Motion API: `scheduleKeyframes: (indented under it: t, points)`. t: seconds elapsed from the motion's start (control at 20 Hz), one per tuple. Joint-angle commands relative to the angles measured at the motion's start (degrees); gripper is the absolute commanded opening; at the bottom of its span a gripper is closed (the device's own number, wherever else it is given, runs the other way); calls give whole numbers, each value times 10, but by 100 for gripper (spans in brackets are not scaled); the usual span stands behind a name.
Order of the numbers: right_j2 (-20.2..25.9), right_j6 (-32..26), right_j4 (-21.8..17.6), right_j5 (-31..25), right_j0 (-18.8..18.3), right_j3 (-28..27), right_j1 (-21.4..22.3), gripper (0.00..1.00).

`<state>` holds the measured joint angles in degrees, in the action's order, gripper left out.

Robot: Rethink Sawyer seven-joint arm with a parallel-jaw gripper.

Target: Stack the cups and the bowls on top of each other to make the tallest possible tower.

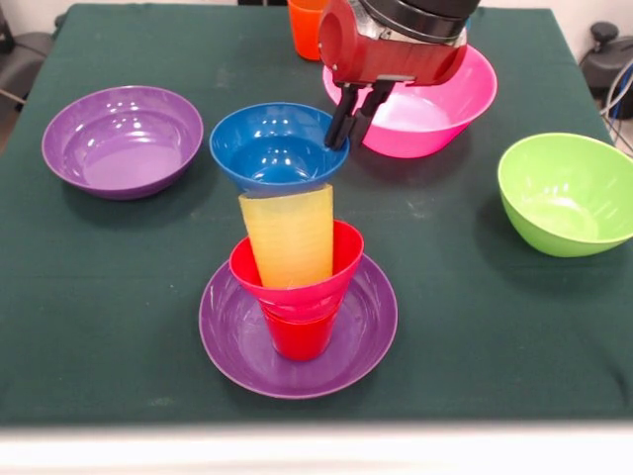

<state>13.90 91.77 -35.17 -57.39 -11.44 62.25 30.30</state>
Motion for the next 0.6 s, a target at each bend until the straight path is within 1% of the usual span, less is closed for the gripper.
scheduleKeyframes:
  t: [0.05,0.4,0.6]
  points:
    - [17,-27,16,-58,9,-12,-8,0]
    - [37,-75,28,-95,3,-76,-21,0]
    - [35,-86,28,-92,1,-74,-18,0]
